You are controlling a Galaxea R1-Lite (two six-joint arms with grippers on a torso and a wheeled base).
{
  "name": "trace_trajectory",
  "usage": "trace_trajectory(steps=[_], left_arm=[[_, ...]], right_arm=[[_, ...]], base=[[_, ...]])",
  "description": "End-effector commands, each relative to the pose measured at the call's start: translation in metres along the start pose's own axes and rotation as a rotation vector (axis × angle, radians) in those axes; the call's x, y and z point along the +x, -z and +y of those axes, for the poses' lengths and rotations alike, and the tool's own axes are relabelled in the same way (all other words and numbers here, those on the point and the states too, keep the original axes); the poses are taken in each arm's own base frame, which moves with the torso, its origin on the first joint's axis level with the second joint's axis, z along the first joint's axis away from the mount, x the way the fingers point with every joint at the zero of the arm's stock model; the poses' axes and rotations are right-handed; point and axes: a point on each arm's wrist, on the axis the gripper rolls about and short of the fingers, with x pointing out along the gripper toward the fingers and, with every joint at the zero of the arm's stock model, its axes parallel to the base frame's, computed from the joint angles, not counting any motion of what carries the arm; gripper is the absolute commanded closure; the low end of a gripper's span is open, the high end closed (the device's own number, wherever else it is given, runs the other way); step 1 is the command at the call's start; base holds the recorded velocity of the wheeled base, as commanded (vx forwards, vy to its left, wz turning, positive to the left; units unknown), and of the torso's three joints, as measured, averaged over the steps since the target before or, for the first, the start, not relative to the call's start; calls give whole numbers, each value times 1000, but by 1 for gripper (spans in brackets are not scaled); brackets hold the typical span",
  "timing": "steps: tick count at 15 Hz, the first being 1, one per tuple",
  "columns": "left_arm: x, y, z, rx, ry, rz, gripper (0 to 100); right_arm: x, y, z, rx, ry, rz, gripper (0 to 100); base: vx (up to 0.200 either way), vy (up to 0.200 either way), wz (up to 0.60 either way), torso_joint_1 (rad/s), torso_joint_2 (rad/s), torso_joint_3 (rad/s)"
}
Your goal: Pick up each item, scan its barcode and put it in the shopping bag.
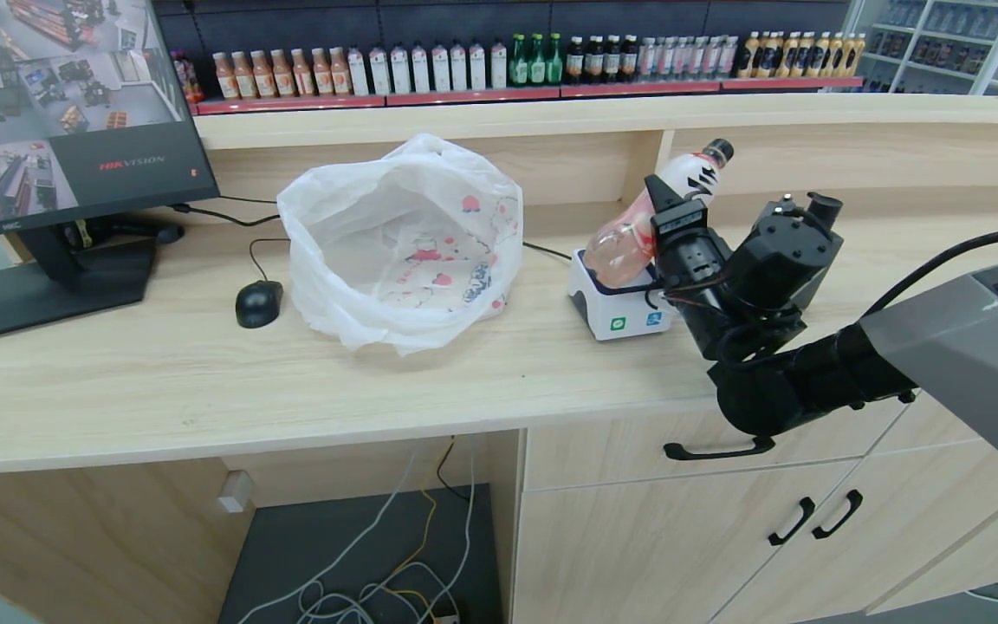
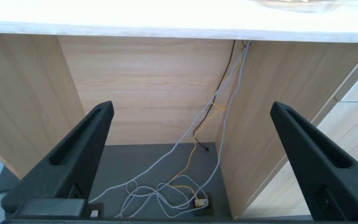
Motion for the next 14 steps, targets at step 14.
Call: trace_trajectory(steps=[14], left_arm=[[0, 0, 0, 0, 1, 0, 0]], right_arm=[[0, -1, 2, -1, -7, 2, 100]], base=[[0, 0, 0, 0, 0, 0]])
